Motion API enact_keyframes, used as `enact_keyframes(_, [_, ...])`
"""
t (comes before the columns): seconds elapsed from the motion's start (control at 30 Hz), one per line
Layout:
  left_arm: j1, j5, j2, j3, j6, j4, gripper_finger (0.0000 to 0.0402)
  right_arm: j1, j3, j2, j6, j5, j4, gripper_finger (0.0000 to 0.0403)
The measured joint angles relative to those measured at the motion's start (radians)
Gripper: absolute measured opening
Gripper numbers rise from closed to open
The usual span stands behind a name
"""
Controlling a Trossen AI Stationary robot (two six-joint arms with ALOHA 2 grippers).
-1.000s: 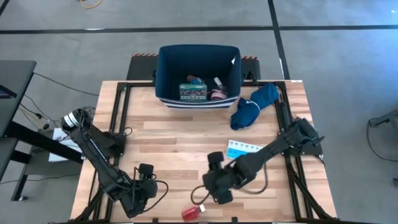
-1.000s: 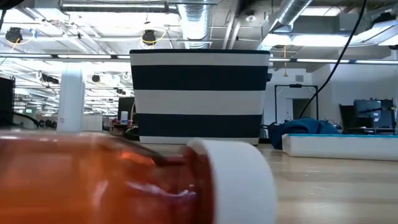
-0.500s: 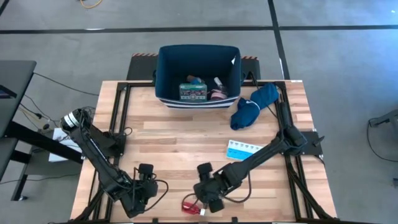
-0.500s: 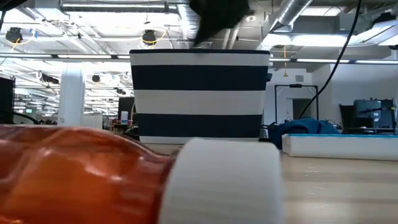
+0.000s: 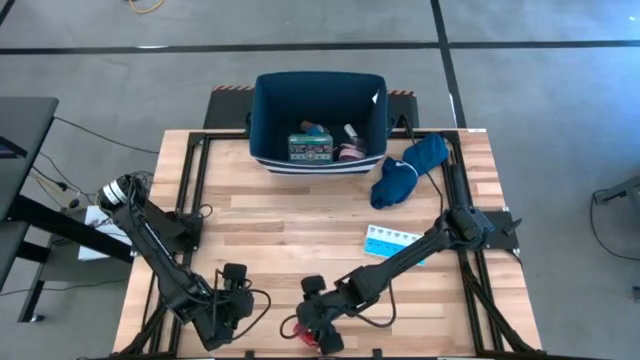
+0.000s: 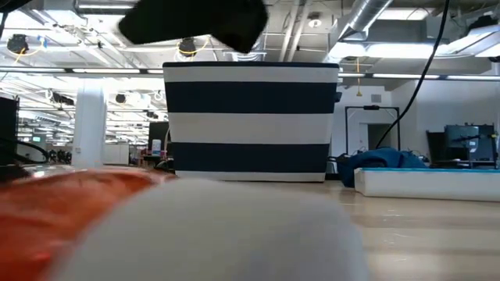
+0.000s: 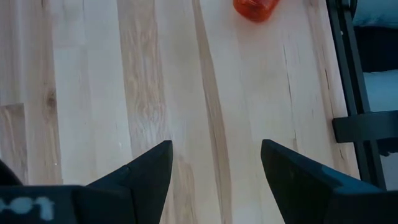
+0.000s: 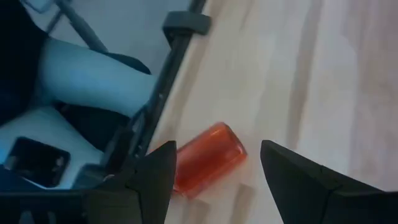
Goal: Pick & place medical supplies in basket/bin
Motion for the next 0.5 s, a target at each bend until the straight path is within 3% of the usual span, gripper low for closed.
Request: enact_keyframes(0.5, [0.003,-0.009,0.000,0.000,0.001,0.009,0.0236,0.026,0.081,0.174,-0.117,-0.067,0.103,0.0226])
